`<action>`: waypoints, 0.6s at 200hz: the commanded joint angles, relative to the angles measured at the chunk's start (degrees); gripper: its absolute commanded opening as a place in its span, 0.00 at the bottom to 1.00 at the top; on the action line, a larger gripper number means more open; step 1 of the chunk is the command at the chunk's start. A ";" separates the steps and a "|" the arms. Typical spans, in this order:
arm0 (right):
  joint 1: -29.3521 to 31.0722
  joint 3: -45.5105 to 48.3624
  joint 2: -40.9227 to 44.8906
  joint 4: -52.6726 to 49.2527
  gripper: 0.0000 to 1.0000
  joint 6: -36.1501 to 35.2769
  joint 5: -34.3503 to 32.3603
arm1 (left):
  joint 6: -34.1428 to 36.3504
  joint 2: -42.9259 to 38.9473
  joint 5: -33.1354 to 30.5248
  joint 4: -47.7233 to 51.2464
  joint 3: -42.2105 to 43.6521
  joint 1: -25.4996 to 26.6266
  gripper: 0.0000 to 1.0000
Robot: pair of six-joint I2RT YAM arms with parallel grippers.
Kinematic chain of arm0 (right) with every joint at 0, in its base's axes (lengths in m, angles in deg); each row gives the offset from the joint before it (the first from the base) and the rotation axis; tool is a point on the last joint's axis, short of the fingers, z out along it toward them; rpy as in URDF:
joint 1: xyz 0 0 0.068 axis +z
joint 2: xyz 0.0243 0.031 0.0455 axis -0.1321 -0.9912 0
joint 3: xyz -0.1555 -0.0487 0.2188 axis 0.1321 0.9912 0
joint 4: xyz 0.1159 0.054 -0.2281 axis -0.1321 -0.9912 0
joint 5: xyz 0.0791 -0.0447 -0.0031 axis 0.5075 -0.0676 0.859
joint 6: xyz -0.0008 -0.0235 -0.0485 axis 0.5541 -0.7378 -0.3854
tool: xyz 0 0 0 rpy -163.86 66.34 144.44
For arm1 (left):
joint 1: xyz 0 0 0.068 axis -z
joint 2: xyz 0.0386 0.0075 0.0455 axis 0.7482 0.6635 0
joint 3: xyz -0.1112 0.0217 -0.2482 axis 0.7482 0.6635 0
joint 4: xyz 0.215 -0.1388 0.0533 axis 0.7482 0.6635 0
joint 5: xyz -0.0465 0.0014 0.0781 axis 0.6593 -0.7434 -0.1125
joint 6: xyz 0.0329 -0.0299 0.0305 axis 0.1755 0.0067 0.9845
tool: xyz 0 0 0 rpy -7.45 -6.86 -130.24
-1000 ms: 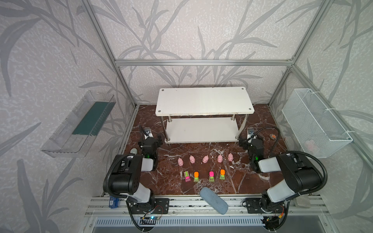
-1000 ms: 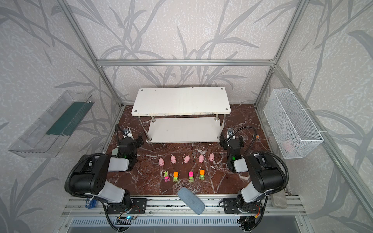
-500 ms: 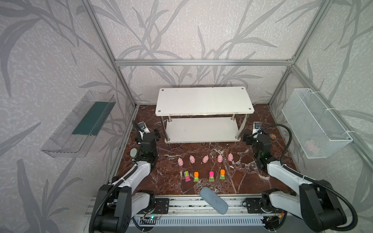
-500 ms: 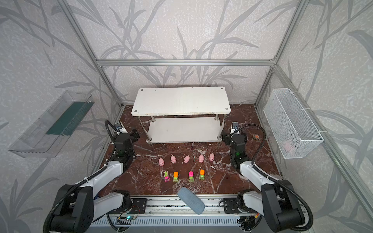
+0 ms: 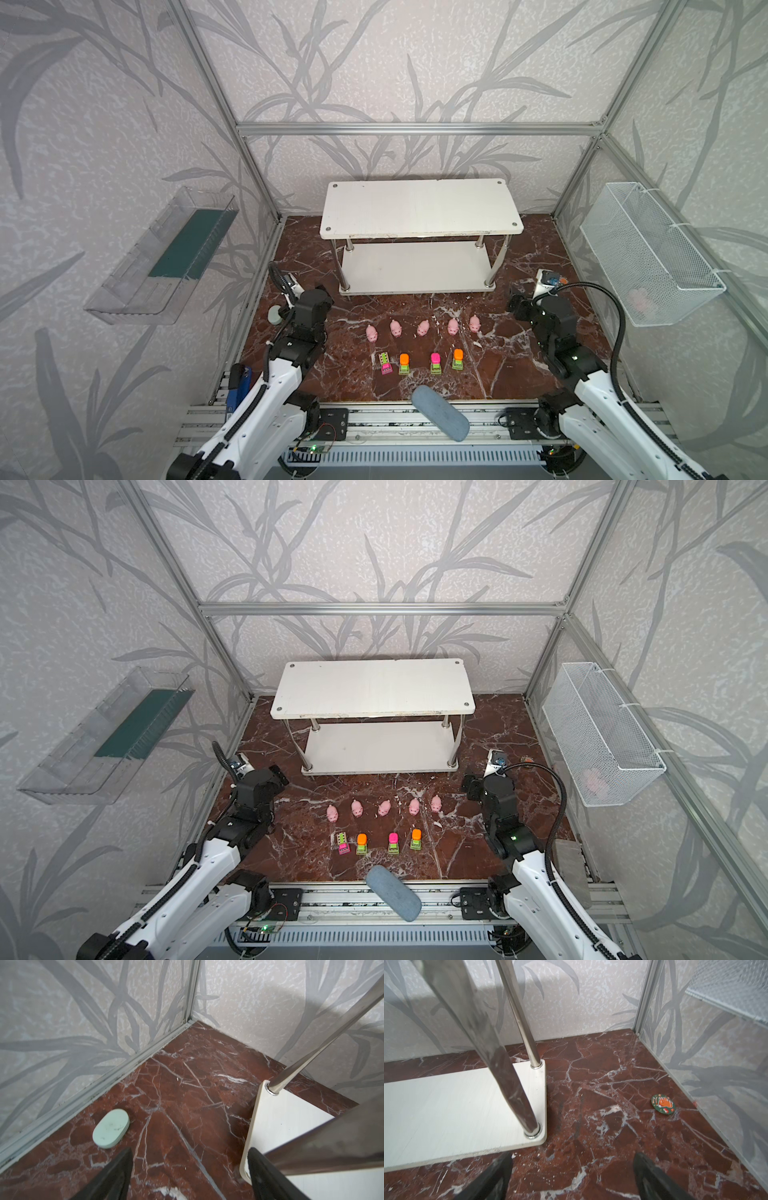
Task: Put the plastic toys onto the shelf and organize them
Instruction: 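Move the right gripper over the toy cars while the left arm lifts slightly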
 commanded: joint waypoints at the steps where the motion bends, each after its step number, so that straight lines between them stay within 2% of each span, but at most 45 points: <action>1: 2.76 0.44 1.23 -9.67 0.89 5.40 3.32 | -6.64 -2.81 3.29 10.58 -2.27 0.43 0.84; 63: 22.74 -3.60 -0.95 -21.98 0.88 12.46 2.79 | -8.62 -6.45 12.37 17.86 -3.64 1.59 0.83; 93: 29.31 -5.99 -1.96 -28.74 0.86 15.93 5.60 | -8.72 -6.99 13.14 20.60 -4.47 2.22 0.83; 120: 34.45 -7.19 -3.11 -29.96 0.81 19.40 7.09 | -9.08 -9.00 12.05 20.42 -3.47 2.49 0.83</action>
